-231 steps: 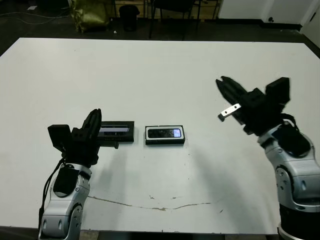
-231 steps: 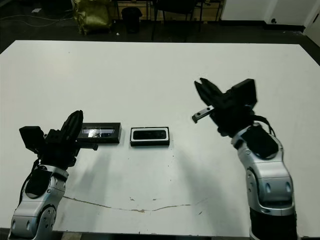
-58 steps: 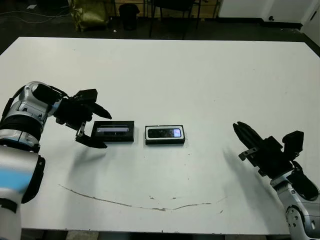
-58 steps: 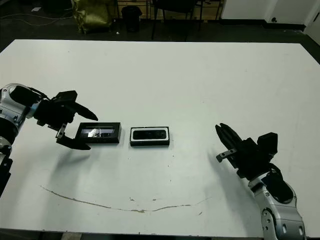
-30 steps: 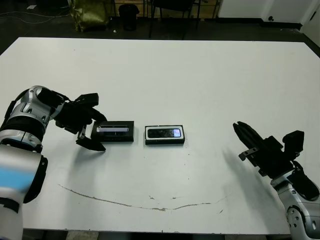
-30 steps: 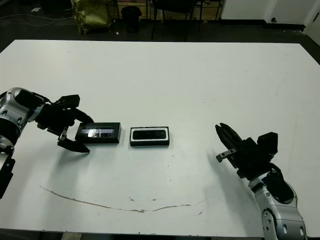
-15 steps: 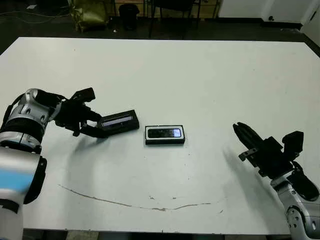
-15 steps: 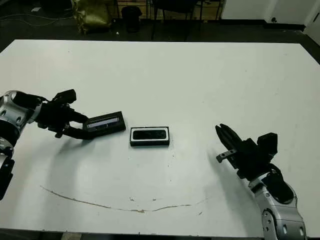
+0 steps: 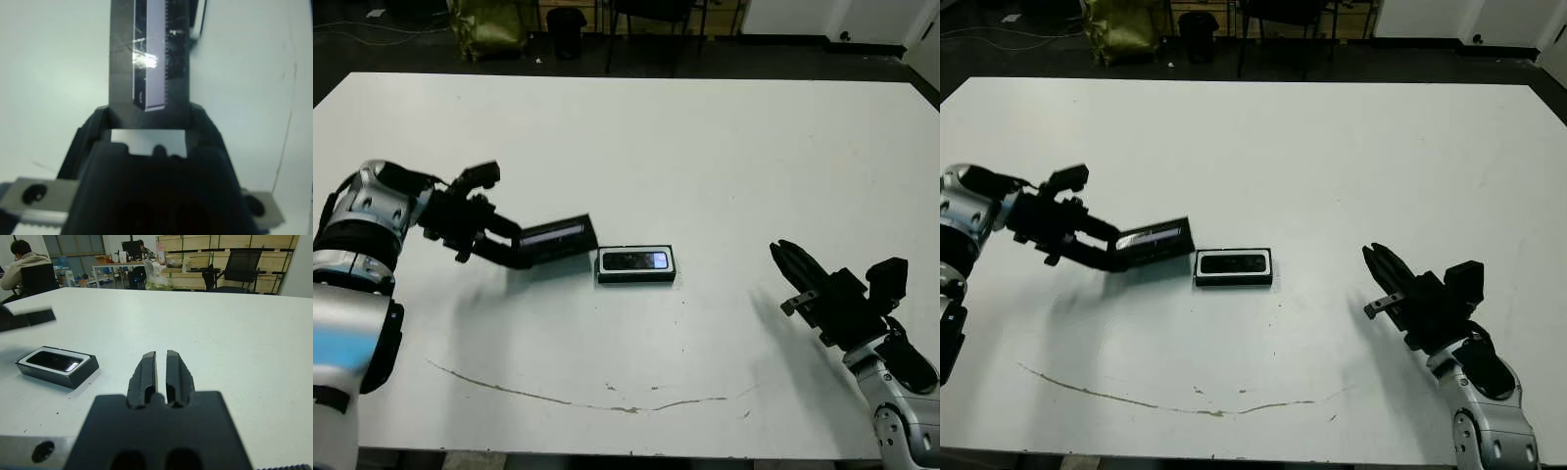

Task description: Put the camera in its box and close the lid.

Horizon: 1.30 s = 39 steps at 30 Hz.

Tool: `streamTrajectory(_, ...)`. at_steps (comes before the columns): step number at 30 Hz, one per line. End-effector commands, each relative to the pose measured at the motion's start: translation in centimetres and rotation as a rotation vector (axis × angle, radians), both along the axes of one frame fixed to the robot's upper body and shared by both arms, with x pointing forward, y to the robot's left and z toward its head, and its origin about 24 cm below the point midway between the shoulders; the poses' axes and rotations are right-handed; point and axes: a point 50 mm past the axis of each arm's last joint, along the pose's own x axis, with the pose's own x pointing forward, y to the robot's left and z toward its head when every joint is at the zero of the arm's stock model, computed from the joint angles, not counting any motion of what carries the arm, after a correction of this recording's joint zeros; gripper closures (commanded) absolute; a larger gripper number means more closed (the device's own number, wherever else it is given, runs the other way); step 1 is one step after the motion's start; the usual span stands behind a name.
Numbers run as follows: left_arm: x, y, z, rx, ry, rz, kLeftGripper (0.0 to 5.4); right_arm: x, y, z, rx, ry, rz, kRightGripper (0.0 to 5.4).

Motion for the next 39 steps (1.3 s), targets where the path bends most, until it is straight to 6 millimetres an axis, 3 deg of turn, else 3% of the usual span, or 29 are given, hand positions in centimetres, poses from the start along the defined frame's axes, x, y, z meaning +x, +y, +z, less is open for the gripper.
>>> streamTrajectory(1,0.5,0.2,2.0,-0.019,-0.081,0.011,3.16,-0.1,0.0,-0.5,0.0,0.003,0.006,5.4)
streamTrajectory(7,1.2,-1.0,4.4,-0.04,-0.211,0.029,3.16,-0.2,0.2,-0.6,0.008,0.002,-0.001,5.4)
streamTrajectory(15,1.0,-3.5,5.1,0.015,-0.248,-0.004,3.16,-0.3,0.4,-0.1,-0.017,0.01,-0.017,5.4)
streamTrajectory(24,0.0,-6.2,3.5,0.098,-0.146,-0.081,3.16,-0.3,0.6,0.1,-0.039,0.006,-0.029,5.4)
streamTrajectory(39,-0.8,-6.1,0.5,0.089,-0.027,-0.089,3.16,-0.6,0.8,0.1,-0.046,0.023,-0.043,5.4)
